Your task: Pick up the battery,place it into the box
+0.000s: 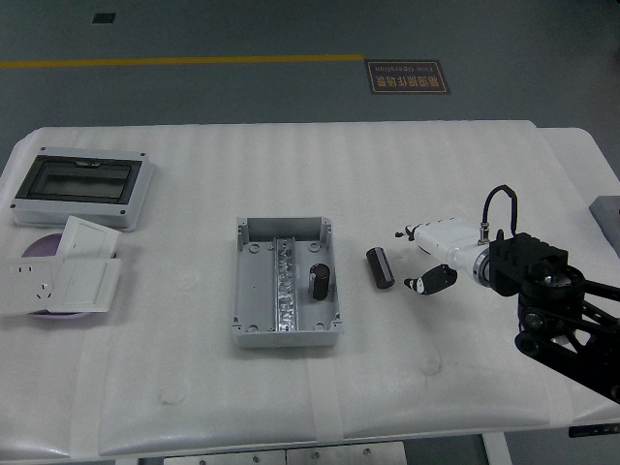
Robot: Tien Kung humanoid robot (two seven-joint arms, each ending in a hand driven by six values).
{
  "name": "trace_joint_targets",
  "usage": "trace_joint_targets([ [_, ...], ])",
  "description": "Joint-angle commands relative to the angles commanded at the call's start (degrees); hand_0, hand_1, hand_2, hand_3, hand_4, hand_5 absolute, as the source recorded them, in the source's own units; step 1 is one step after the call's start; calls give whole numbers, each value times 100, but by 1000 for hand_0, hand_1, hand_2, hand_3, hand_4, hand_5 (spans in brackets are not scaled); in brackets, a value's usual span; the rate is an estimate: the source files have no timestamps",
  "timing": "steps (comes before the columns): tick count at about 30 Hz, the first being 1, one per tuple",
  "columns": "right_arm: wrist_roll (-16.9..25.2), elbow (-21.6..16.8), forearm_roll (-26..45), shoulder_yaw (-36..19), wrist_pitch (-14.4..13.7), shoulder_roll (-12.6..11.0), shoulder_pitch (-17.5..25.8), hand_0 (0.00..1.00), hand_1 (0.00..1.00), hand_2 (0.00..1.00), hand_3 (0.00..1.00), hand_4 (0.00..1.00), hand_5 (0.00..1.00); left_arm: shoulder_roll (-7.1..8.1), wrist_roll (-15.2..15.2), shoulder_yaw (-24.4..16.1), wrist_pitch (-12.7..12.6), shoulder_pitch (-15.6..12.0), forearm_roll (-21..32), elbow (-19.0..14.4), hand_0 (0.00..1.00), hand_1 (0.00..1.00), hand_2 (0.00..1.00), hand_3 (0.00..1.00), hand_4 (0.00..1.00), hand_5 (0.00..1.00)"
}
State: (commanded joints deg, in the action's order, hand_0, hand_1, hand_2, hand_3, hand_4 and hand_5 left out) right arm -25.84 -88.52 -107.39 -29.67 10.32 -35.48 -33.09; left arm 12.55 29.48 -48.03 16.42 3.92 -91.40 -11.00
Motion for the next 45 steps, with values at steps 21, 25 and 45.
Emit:
trace_joint_targets([
  [21, 153, -28, 827, 392, -200, 175, -259, 827, 871, 998, 998, 760, 67, -7, 1, 12, 2, -3, 0, -1, 654, 619, 549, 597, 470, 70],
  [25, 243, 124, 1151, 335, -296, 265, -212, 821, 858, 998, 998, 757, 89, -16, 1, 27, 2, -8, 15, -4, 654, 617, 549, 597, 459, 66],
  [45, 644, 508, 1574, 387, -812, 339, -179, 708, 771, 963, 998, 602, 219, -21, -39, 132, -25, 10, 97, -9, 653, 609, 544, 595, 424, 48],
])
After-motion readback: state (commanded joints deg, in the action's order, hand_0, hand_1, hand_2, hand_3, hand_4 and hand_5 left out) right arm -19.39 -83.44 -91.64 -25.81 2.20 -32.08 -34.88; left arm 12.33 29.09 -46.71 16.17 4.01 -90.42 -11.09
